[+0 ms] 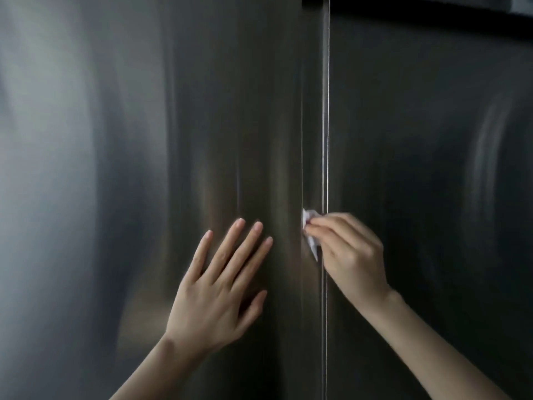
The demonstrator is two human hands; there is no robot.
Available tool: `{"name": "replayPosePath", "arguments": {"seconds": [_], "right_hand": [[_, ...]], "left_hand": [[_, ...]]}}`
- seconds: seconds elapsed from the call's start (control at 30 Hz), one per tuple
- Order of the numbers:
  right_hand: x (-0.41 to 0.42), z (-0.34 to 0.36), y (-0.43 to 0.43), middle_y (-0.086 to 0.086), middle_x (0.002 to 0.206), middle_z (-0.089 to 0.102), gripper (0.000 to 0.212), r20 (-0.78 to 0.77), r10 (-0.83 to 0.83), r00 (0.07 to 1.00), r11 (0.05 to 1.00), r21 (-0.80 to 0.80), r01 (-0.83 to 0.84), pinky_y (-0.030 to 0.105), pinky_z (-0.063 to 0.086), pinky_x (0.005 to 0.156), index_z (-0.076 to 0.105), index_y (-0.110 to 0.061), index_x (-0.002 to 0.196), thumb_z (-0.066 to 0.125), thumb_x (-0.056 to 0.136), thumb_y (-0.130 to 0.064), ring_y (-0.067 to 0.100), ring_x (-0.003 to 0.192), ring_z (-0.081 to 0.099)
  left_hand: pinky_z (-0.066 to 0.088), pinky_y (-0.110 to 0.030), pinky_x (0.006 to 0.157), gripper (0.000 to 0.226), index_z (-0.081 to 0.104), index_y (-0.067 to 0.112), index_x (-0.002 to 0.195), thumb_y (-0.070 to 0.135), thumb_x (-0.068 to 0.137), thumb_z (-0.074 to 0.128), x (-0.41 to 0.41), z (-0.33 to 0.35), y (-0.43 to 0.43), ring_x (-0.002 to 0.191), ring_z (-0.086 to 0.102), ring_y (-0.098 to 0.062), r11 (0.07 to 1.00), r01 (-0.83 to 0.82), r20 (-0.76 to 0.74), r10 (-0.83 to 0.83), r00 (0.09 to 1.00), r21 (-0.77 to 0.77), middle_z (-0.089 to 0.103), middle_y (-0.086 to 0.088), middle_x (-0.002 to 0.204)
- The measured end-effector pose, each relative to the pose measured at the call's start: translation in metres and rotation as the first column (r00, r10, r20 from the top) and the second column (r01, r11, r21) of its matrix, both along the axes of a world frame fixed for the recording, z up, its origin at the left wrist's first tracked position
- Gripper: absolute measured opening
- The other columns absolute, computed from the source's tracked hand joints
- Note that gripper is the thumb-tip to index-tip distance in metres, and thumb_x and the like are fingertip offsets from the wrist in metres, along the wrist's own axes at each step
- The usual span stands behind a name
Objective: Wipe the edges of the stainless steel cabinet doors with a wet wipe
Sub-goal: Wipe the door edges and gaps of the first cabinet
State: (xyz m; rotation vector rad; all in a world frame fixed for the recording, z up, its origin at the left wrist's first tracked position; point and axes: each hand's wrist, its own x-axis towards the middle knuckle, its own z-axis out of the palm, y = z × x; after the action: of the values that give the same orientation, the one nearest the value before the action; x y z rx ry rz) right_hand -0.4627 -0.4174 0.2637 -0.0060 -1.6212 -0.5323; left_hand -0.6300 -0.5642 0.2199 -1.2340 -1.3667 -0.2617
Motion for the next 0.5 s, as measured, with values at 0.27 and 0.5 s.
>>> {"name": "replayPosePath", "arguments": {"seconds": [0.27,0.5], "right_hand": [[-0.006,-0.001,-0.001,0.013,0.092,0.071,0.017,-0.032,-0.016,0.999,0.995,-0.099,0.013,0.028,0.053,0.085,0.073,0.002,0.093,0.073,0.076,0.005,0.022,0.087,0.066],[0.001,-0.085,-0.010,0.011,0.081,0.071,0.009,0.070,0.082,0.994,0.989,-0.126,-0.072,0.035,0.056,0.069,0.073,0.004,0.078,0.067,0.083,0.006,0.026,0.075,0.066]], "left_hand": [[0.012,-0.050,0.121,0.070,0.026,0.015,0.153,0.045,0.092,0.043,-0.001,0.000,0.002,0.150,0.015,-0.025,0.999,0.035,0.002,-0.035,0.999,0.034,0.017,-0.005,0.162],[0.008,-0.053,0.120,0.073,0.021,0.013,0.154,0.047,0.092,0.040,0.007,-0.008,0.007,0.150,0.009,-0.027,0.999,-0.004,0.062,0.002,0.998,0.044,0.013,-0.008,0.163]]}}
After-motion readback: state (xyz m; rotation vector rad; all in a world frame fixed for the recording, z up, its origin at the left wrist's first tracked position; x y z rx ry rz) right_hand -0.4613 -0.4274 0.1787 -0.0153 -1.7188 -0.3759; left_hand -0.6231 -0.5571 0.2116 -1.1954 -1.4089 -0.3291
